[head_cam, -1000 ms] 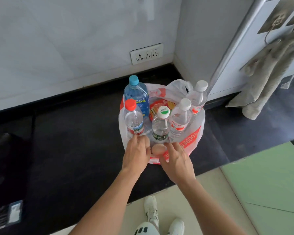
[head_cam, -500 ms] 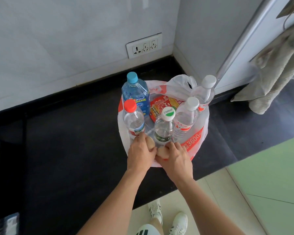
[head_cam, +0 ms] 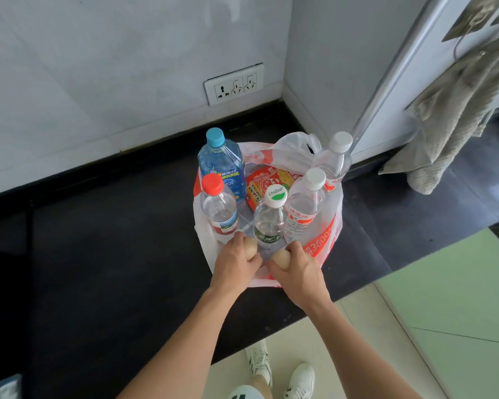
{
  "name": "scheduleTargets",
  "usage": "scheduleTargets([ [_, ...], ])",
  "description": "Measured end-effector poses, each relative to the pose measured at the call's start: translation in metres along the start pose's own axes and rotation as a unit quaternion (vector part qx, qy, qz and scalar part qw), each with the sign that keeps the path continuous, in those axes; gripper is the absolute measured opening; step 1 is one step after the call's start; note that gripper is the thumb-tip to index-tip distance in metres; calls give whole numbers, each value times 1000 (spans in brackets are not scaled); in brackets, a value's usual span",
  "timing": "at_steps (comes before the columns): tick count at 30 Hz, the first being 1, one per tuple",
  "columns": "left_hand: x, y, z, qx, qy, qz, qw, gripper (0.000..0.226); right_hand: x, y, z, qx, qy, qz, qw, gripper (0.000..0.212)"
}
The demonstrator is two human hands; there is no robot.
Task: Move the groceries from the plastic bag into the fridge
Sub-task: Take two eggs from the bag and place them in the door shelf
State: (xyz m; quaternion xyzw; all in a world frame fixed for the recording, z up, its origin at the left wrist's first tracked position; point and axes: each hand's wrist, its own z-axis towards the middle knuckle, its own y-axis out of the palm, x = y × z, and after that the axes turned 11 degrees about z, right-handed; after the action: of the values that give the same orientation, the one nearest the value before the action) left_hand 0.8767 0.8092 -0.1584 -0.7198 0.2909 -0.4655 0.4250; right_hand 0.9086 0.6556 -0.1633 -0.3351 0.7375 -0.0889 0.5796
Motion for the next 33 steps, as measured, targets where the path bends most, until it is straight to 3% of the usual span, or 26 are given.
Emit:
scheduleTargets([
  [6, 8, -27, -24, 26, -4, -85, 996, 34, -23, -26, -11, -5, -19, 105, 994, 20],
  [12, 35, -60, -63, 19, -18, -207, 978, 24, -50, -53, -38, 21, -62, 138, 988, 22],
  [22, 60, -87, -99, 67, -12, -321, 945, 23, -86, -83, -89, 39, -112, 176, 977, 23],
  [27, 59, -97, -106, 105, -14, -337, 935, 19, -95, -77, -89, 44, -128, 175, 975, 24],
  [33, 55, -109, -117, 139, -55, -330, 932, 21, -105, -68, -82, -6, -174, 184, 967, 23],
])
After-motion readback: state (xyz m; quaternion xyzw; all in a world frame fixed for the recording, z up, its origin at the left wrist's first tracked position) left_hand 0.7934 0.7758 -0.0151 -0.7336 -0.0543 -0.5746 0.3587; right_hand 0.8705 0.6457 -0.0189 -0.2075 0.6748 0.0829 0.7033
